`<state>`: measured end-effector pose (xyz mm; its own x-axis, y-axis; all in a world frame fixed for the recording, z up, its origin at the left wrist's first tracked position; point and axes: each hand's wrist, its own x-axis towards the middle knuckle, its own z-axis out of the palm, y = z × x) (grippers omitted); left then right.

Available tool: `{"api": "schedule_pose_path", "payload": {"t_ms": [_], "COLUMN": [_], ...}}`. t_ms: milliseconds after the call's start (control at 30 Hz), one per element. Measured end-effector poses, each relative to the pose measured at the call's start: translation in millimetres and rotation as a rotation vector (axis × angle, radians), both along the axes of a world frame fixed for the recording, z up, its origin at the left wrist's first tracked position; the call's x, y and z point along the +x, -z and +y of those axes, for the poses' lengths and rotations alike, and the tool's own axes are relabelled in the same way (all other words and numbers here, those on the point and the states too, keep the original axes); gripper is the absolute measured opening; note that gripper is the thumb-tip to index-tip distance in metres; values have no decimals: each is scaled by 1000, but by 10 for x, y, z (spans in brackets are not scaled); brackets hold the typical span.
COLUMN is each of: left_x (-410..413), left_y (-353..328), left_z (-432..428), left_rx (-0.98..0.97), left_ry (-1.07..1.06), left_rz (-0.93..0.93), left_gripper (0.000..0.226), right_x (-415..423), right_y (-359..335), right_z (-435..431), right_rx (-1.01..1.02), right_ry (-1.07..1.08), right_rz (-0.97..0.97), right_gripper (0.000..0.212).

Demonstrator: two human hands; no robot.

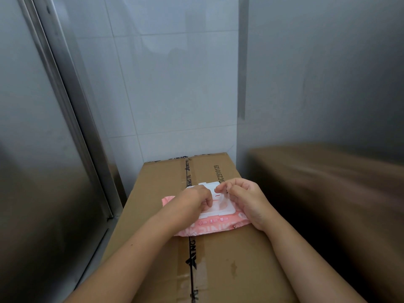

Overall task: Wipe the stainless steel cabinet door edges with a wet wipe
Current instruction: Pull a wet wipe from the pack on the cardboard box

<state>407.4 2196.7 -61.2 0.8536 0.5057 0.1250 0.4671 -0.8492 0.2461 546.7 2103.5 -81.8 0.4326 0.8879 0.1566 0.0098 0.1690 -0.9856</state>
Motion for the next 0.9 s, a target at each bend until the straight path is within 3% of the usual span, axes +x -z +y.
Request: {"api": "schedule_pose_path", "payload": {"t_ms": [433,667,767,900], "left_x": [3,-40,-59,-67], "left_y": [58,16,-18,-40], "left_z": [33,-21,-43,-51], "left_rx": [71,-91,-163,-250], "left_ry": [30,-82,-93,-116], "left_rz": [-20,-94,-119,-257], "left_gripper": [33,30,39,40], "right_x": [-9,-16,-6,-7], "right_y": [-16,-19,-15,-16], "right_z": [-3,-6,-8,-7], "right_rx": [5,29,39,37], "right_ry": [-12,-10,-8,-8], "right_rz": [15,15,28,4], "right_gripper": [23,24,24,23]}}
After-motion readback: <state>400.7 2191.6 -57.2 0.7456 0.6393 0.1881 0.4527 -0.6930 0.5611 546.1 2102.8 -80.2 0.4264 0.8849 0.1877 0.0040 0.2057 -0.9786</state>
